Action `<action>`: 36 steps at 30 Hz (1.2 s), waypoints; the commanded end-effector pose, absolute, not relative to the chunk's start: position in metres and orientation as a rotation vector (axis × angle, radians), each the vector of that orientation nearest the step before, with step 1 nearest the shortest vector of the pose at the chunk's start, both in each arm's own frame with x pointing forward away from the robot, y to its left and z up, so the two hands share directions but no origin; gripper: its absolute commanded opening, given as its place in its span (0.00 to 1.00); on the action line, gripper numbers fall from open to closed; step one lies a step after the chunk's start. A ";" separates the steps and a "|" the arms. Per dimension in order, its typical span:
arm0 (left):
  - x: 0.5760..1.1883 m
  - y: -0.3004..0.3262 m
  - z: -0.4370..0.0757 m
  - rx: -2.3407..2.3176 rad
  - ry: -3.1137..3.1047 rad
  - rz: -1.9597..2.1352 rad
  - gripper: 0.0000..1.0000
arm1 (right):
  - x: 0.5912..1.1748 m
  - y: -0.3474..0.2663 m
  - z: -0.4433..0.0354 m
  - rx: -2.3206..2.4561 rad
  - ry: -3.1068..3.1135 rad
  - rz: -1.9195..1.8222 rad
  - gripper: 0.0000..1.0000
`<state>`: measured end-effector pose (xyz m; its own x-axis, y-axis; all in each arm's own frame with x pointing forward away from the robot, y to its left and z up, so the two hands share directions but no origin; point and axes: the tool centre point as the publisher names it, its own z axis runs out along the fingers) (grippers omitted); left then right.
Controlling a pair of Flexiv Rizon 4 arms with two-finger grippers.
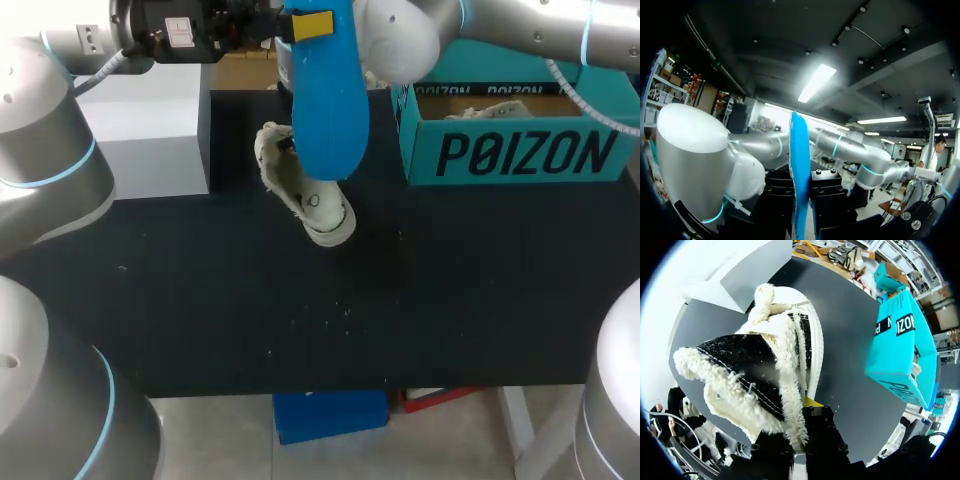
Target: Take the shoe out of the shoebox, open the shoe tongue, remove and reinsert the insole, then place the shoe into the shoebox
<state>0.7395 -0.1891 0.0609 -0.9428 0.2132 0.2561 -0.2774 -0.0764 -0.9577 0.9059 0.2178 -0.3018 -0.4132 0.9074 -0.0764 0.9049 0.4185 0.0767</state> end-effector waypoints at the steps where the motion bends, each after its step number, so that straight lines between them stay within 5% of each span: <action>1: 0.739 -0.191 0.060 0.073 -1.874 2.093 0.00 | 0.899 0.214 -0.303 1.948 2.288 0.083 0.00; 36: 0.739 -0.191 0.060 0.073 -1.874 2.093 0.00 | 0.893 0.217 -0.379 2.141 2.115 0.017 0.00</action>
<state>0.7395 -0.1890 0.0609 -0.9428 0.2132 0.2561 -0.2775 -0.0764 -0.9577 0.8921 0.2136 -0.3755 0.0113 0.9964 -0.0835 0.9945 -0.0026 0.1043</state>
